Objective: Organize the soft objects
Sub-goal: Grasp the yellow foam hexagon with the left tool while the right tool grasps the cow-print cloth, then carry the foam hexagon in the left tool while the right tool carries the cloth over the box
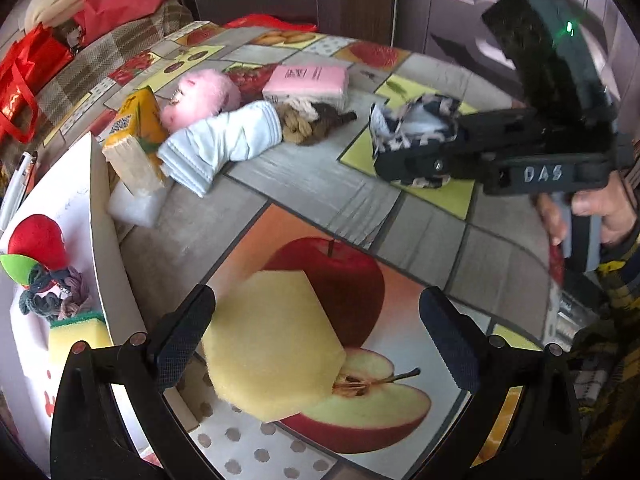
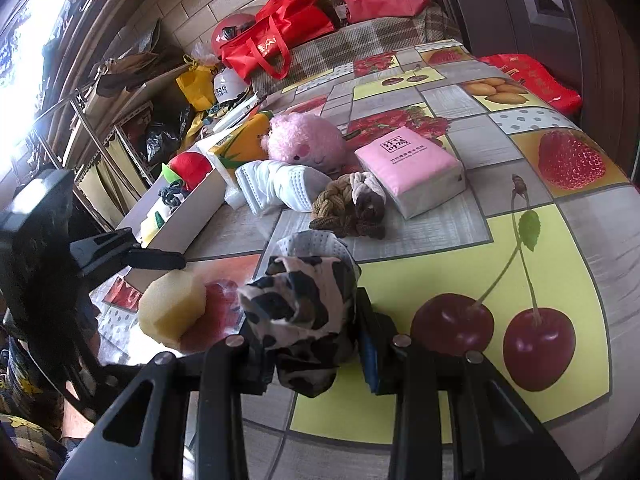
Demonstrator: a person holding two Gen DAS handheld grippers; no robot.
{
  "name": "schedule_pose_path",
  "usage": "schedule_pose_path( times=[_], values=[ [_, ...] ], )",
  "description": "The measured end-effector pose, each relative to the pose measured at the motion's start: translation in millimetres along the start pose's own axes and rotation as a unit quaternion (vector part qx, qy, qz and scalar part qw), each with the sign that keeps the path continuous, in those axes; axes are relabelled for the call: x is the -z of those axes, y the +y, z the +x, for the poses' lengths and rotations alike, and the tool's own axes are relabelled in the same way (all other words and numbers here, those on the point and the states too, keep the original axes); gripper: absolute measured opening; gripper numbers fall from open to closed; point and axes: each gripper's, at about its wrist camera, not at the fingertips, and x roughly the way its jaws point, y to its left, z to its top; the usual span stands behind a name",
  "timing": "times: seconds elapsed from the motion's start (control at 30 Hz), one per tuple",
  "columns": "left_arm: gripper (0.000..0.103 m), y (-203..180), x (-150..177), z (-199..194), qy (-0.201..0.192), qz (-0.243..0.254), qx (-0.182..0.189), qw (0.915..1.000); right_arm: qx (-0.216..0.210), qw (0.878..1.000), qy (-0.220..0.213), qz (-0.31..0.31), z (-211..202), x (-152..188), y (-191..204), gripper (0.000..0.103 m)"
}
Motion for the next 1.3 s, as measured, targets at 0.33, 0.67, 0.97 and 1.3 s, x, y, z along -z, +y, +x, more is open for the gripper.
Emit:
schedule_pose_path(
  times=[0.33, 0.67, 0.97, 1.3],
  values=[
    [0.054, 8, 12, -9, -0.024, -0.025, -0.041, 0.9986, 0.005, 1.0, -0.002, 0.001, -1, 0, 0, 0.034],
    [0.057, -3, 19, -11, -0.032, -0.017, -0.059, 0.9976, 0.018, 1.0, -0.001, -0.007, -1, 0, 3, 0.034],
    [0.077, -6, 22, -11, -0.03, -0.013, -0.057, 0.9978, 0.015, 1.0, -0.002, -0.005, -1, 0, 3, 0.034],
    [0.052, -3, 25, -16, -0.055, -0.035, -0.054, 0.9964, 0.029, 1.0, -0.009, -0.008, -5, -1, 5, 0.035]
  ],
)
